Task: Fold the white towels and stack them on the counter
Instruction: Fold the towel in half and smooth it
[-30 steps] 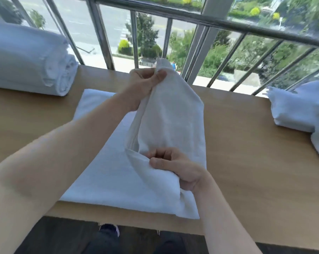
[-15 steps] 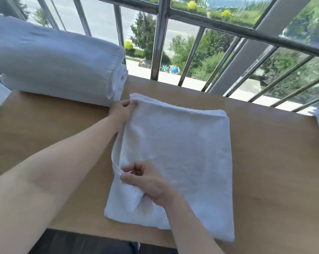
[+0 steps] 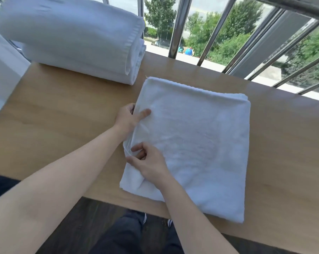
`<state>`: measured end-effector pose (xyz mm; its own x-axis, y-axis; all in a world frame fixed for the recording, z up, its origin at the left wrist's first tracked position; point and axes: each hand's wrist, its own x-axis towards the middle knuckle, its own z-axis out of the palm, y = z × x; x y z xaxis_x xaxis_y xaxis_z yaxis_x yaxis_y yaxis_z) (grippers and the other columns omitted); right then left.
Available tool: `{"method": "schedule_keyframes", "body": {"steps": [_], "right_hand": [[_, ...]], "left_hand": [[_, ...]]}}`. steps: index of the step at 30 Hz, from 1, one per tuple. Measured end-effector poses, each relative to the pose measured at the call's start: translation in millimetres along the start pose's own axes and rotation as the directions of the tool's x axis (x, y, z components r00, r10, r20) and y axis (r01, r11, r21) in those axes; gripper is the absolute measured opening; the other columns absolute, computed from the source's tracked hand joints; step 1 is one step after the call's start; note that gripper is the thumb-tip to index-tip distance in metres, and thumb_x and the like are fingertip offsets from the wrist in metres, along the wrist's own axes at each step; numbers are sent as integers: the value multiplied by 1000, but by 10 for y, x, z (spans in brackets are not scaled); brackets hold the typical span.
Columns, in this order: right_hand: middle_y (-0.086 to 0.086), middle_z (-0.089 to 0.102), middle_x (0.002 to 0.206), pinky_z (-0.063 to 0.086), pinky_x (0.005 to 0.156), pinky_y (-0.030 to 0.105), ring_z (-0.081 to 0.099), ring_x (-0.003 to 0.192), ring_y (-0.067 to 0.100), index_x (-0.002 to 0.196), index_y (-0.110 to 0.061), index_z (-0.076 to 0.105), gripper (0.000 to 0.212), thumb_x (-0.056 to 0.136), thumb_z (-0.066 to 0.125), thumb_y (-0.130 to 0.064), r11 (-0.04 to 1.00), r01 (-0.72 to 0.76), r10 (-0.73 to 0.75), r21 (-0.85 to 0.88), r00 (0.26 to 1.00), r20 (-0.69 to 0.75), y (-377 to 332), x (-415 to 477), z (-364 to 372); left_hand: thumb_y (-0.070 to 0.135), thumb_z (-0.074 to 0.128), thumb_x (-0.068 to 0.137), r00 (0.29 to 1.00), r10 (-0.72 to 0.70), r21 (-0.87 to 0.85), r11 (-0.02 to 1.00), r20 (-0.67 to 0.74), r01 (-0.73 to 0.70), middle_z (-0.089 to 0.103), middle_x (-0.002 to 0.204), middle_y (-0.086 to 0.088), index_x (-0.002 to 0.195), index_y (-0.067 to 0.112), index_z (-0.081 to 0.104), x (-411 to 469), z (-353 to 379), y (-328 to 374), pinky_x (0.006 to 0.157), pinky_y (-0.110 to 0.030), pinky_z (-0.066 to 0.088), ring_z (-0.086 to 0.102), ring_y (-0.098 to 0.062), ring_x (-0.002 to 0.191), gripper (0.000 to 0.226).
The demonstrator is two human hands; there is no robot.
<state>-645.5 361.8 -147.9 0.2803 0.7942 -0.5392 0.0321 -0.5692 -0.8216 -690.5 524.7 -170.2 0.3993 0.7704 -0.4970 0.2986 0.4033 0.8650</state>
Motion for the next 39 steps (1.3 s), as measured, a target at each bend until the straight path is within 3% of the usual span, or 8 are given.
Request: {"method": "schedule_keyframes", "body": {"steps": [9, 12, 17, 22, 27, 31, 35, 39], "right_hand": [[-8, 69, 79, 55, 66, 22, 68, 71, 4, 93, -29, 67, 9, 84, 70, -30, 995, 29, -36, 93, 996, 77, -22, -99, -164], [-9, 65, 71, 48, 61, 13, 62, 66, 3, 89, -27, 67, 3, 86, 68, -27, 976, 158, -164, -151, 986, -23, 3, -95, -413], [1, 61, 90, 46, 80, 34, 57, 86, 20, 94, -13, 70, 10, 86, 66, -10, 743, 314, -430, -591, 901, -62, 85, -36, -982], [6, 59, 124, 34, 102, 46, 54, 117, 34, 115, -19, 66, 25, 90, 64, -23, 458, 259, -526, -850, 850, -24, 325, -37, -1575], [-17, 1, 164, -8, 123, 38, -3, 153, 10, 156, -43, 13, 55, 103, 28, -48, 340, 212, -350, -916, 933, 86, 682, -126, -1973], [-22, -16, 161, -15, 121, 36, -17, 150, 5, 155, -47, -5, 57, 100, 11, -54, 381, 75, -303, -922, 952, -48, 793, -224, -1982], [-14, -3, 166, -4, 120, 35, 0, 152, 12, 155, -45, -3, 62, 97, 11, -58, 472, -136, -277, -871, 915, -293, 849, -343, -1810], [-1, 33, 157, 22, 104, 40, 35, 132, 24, 151, -37, 30, 65, 92, 31, -65, 461, -280, -298, -842, 845, -444, 805, -396, -1612]], "left_hand": [[24, 85, 79, 998, -43, 101, 994, -48, 47, 76, 87, 4, 101, 15, 67, -892, -213, -358, 61, -19, 55, 72, -11, 78, 30], [28, 87, 77, 994, -69, 114, 990, -83, 78, 75, 89, 9, 101, 23, 67, -1185, -218, -458, 58, -15, 52, 71, -6, 79, 32], [35, 87, 75, 983, -159, 219, 960, -95, 176, 70, 103, 6, 107, 23, 65, -1543, -245, -618, 64, -22, 50, 67, -15, 93, 41], [48, 85, 73, 967, -229, 317, 914, -110, 252, 60, 130, 3, 136, 20, 53, -1648, -181, -693, 90, -37, 50, 58, -20, 116, 76], [33, 83, 81, 975, -122, 301, 938, -186, 174, 53, 90, 25, 96, 34, 47, -1537, -8, -613, 58, -19, 39, 49, 7, 77, 39], [26, 76, 88, 980, -33, 394, 912, -195, 109, 58, 90, 17, 95, 26, 55, -1271, 89, -420, 60, -25, 44, 59, -7, 82, 22], [24, 71, 90, 974, 109, 528, 849, -197, 12, 63, 97, -5, 98, 12, 65, -780, 234, -125, 75, -43, 51, 61, -30, 89, 16], [28, 67, 93, 942, 281, 628, 771, -182, -109, 59, 104, -9, 104, 17, 68, -224, 452, 143, 72, -32, 35, 54, -27, 90, 16]]}}
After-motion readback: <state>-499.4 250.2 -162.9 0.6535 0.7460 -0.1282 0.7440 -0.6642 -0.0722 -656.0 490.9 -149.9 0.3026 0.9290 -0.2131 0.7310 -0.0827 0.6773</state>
